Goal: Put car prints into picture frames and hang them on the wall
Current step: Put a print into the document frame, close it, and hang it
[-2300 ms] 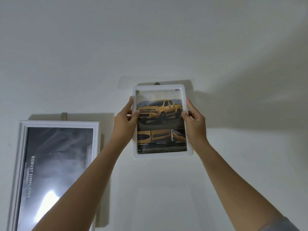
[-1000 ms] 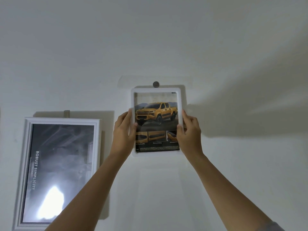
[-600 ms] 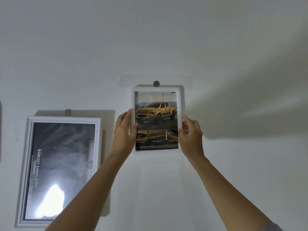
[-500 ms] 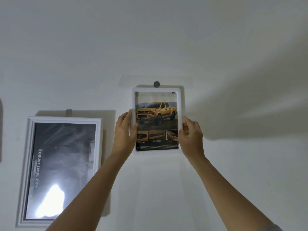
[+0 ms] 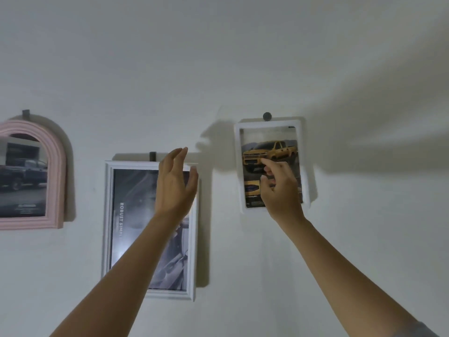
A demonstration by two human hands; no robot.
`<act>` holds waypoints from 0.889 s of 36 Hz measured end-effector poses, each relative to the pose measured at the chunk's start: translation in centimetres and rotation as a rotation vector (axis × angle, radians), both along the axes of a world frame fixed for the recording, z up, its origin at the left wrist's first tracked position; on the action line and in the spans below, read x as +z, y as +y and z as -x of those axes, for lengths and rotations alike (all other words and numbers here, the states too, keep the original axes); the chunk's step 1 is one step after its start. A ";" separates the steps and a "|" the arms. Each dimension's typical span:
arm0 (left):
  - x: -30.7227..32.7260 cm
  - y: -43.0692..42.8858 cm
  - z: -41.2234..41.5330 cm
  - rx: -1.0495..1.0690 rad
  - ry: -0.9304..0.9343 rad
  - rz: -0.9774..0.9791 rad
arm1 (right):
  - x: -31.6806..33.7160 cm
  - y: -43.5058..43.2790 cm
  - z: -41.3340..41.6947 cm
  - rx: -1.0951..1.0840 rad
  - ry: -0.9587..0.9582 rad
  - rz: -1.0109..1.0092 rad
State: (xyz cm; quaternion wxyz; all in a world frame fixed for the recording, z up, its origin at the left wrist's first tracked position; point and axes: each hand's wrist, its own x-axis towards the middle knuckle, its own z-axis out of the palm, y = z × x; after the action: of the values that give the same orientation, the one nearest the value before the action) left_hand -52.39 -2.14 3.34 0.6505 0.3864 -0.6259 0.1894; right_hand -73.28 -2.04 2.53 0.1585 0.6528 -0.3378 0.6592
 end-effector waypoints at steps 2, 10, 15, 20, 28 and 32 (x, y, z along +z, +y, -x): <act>-1.2 0.3 -2.8 0.075 0.005 -0.022 | -1.3 0.1 -2.7 0.017 0.021 -0.022; -8.7 -0.5 -12.7 0.201 0.138 -0.273 | -8.8 -0.7 -12.1 0.061 -0.024 -0.191; -11.7 -1.3 -15.9 0.099 0.131 -0.313 | -11.8 -1.6 -15.5 0.112 -0.141 -0.246; -13.1 -2.9 -16.9 -0.084 0.100 -0.257 | -12.8 -2.7 -17.7 0.143 -0.258 -0.245; -13.4 -3.6 -17.0 -0.256 0.229 -0.243 | -13.2 -2.5 -19.3 0.168 -0.394 -0.192; -13.4 -2.5 -17.6 -0.261 0.227 -0.250 | -13.2 -0.7 -19.5 0.208 -0.404 -0.203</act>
State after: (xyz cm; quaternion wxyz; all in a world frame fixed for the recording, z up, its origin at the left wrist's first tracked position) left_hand -34.76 -4.61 -10.08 0.6829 0.3985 -0.6119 -0.0204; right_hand -53.79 -2.74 -10.64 -0.0474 0.5518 -0.3580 0.7517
